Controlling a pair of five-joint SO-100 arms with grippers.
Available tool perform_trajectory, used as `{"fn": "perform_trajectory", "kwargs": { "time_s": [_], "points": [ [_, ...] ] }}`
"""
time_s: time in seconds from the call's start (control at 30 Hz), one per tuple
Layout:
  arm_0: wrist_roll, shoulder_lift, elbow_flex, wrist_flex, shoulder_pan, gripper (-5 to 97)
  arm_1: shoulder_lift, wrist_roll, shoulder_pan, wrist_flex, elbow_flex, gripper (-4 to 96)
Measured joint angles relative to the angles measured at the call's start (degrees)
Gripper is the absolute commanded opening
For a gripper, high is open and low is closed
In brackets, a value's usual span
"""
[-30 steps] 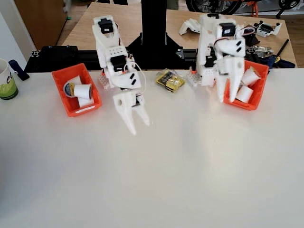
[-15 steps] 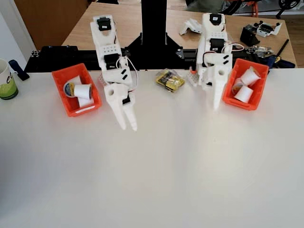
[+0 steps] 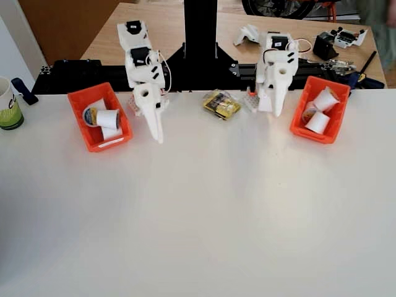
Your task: Sort the coffee pods, blue into left, red into right
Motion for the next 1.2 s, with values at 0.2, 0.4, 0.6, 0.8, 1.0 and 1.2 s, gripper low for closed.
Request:
{"fn": "perform_trajectory", "kwargs": {
  "time_s": [0.2,0.4,0.6,0.8,1.0,1.2],
  "points": [
    [-4.6,17.4,25.1,-4.0,0.0,-5,4.9,-1.1,0.5,-8.6,22.4,-2.5],
    [-9.0,19.2,35.1,3.7,2.1,-5,4.9,-1.7,-0.1,13.3,23.7,-2.5],
    [-9.1,20.2,35.2,10.5,11.5,-5,4.0,-2.0,-3.5,26.6,23.9,-2.4],
    [-9.1,20.3,35.2,11.0,14.2,-5,3.7,-2.3,-5.4,27.3,23.9,-2.4],
    [-9.1,20.2,35.2,13.6,14.3,-5,3.8,-2.1,-7.4,27.3,23.9,1.6],
    [-9.1,20.3,35.2,17.1,14.3,-5,3.8,-1.8,-7.0,27.3,23.9,-0.4]
  ]
}}
